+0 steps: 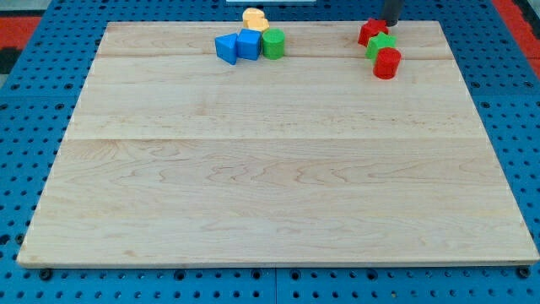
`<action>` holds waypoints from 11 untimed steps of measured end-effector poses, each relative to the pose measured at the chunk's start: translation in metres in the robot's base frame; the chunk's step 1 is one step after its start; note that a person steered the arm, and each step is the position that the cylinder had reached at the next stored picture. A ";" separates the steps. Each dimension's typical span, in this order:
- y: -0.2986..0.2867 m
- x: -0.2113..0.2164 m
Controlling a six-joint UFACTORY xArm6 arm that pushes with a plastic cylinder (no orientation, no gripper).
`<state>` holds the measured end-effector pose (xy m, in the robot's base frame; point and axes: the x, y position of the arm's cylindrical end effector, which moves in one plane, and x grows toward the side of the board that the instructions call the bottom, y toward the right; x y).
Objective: Move the green circle towards the left side of the board
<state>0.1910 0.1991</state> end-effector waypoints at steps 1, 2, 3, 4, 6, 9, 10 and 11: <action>-0.002 0.000; -0.027 0.000; -0.056 0.001; -0.080 0.001; -0.180 0.014; -0.233 0.122; -0.268 0.123; -0.259 0.135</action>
